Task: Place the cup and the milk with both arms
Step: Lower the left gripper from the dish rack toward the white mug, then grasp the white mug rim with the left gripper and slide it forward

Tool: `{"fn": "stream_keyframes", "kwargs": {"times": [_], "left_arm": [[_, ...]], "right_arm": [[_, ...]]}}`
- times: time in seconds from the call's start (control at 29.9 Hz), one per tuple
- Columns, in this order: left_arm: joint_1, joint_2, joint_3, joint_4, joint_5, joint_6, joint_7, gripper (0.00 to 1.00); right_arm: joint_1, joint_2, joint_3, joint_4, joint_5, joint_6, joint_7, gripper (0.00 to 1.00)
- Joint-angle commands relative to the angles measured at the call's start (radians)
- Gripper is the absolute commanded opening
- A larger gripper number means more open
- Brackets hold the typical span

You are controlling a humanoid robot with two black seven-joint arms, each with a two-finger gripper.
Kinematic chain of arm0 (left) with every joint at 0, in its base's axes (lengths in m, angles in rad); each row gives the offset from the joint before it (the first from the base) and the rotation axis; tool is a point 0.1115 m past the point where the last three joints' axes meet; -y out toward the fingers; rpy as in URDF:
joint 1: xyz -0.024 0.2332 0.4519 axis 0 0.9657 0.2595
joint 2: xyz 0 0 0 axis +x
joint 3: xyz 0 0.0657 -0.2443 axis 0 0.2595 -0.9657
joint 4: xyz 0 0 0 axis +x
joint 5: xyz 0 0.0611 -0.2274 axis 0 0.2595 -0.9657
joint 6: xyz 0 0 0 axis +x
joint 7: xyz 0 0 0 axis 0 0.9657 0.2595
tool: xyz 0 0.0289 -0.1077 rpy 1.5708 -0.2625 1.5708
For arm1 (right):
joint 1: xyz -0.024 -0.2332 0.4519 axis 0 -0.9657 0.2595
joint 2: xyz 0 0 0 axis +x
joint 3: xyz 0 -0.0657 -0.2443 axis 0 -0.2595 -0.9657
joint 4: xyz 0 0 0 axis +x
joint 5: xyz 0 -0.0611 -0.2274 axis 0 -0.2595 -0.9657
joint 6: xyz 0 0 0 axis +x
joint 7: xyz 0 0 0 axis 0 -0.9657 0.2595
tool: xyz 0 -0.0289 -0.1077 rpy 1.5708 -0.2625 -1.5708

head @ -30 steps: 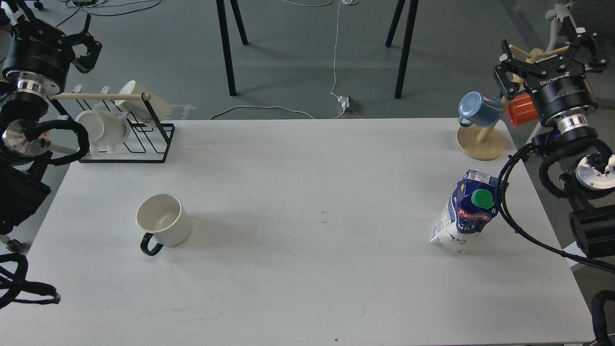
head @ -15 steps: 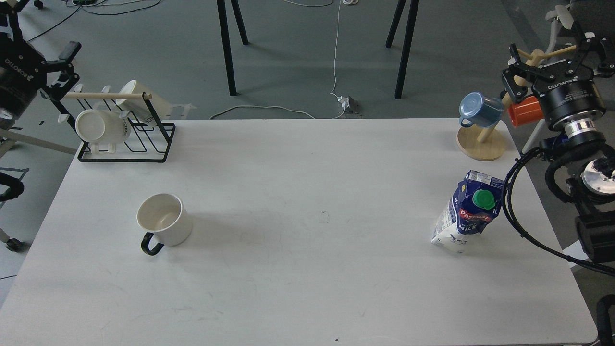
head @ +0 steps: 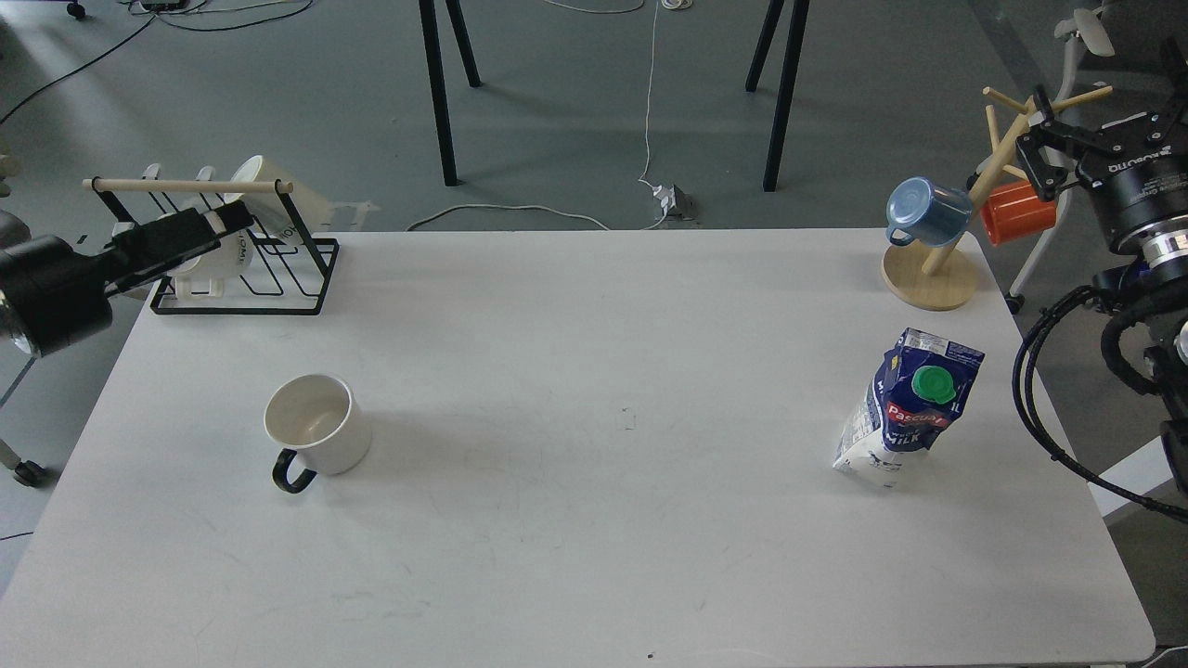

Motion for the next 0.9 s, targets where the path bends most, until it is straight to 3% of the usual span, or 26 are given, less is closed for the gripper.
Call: {"fn": "stream_keyframes", "kwargs": {"times": [0.0, 0.1, 0.3, 0.43, 0.6, 0.77, 0.87], "left_arm": [[0.006, -0.032, 0.091, 0.033, 0.264, 0.163, 0.000, 0.79], [0.006, -0.087, 0.120, 0.100, 0.377, 0.241, 0.000, 0.74], [0.006, -0.193, 0.139, 0.218, 0.522, 0.242, 0.009, 0.70], [0.000, -0.265, 0.162, 0.358, 0.614, 0.243, 0.025, 0.68], [0.001, -0.290, 0.163, 0.397, 0.631, 0.245, 0.022, 0.50], [0.003, -0.291, 0.163, 0.400, 0.642, 0.245, 0.013, 0.13], [-0.002, -0.290, 0.163, 0.400, 0.642, 0.243, 0.012, 0.10]], "right_arm": [[0.000, -0.001, 0.000, -0.002, 0.000, 0.000, 0.000, 0.98], [0.000, 0.001, 0.000, -0.002, 0.000, 0.000, 0.000, 0.98], [0.000, -0.001, 0.000, -0.002, 0.000, 0.000, 0.000, 0.98], [0.000, -0.002, 0.000, -0.002, 0.000, 0.000, 0.000, 0.98], [0.000, -0.007, 0.000, -0.003, 0.000, 0.000, 0.000, 0.98], [0.000, -0.009, 0.000, -0.005, 0.000, 0.000, 0.000, 0.98], [0.000, -0.009, 0.000, -0.005, -0.002, 0.000, 0.000, 0.98]]}}
